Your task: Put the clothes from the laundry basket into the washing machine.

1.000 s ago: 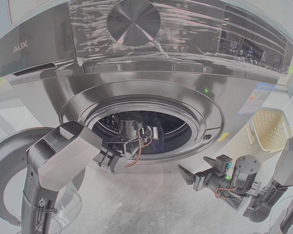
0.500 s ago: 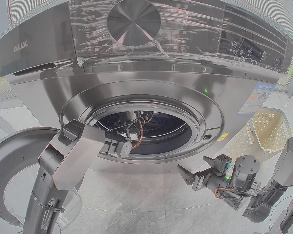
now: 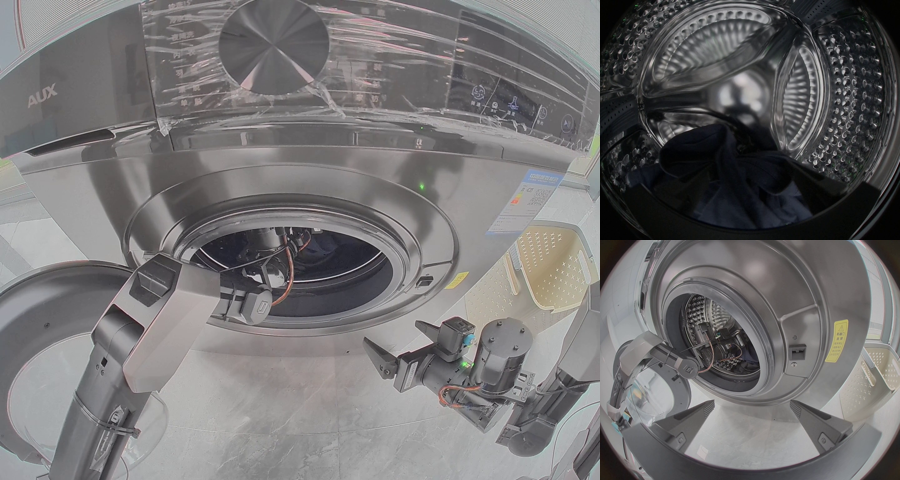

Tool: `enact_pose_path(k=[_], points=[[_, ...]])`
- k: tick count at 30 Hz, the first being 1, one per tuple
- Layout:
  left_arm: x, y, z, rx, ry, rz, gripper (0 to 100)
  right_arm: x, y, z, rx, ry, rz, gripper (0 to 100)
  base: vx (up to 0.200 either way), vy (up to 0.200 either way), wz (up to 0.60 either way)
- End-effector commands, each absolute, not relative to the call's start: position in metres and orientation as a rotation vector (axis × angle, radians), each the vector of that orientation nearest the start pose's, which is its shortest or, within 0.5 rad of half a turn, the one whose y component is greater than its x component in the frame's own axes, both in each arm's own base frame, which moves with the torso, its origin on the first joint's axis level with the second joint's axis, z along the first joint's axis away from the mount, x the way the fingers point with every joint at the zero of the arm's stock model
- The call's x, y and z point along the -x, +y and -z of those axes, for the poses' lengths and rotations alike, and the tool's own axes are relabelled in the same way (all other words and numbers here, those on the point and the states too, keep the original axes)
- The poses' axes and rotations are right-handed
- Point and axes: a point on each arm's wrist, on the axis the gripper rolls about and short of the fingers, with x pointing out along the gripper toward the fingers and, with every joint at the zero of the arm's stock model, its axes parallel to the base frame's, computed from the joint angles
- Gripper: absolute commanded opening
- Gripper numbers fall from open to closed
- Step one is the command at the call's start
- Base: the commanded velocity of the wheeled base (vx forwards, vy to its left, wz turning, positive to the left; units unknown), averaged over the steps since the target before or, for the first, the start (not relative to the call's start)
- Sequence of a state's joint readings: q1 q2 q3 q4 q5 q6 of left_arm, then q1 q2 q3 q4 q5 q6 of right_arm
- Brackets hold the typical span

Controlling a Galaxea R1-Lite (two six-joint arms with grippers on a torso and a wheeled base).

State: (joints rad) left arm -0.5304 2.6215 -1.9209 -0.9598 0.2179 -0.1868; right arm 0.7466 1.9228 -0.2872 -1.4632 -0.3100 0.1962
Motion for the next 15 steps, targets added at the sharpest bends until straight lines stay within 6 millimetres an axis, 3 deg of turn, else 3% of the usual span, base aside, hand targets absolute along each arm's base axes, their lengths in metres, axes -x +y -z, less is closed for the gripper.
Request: enact_pose_path(k=[1,8,15], points=[[-0.457,-0.271,-0.119,0.261,-0.159,0.341,100,-0.201,0.176,-0.084,-0.104,0.194,-0.419,100,0.0,0.0,0.0],[-0.42,-0.265,-0.129,0.208,-0.064,0.361,100,-0.201,0.176,-0.084,-0.103,0.195,-0.417,100,0.0,0.0,0.0],[-0.388,-0.265,-0.121,0.158,0.02,0.4,100,-0.2,0.175,-0.084,-0.102,0.198,-0.417,100,0.0,0.0,0.0]])
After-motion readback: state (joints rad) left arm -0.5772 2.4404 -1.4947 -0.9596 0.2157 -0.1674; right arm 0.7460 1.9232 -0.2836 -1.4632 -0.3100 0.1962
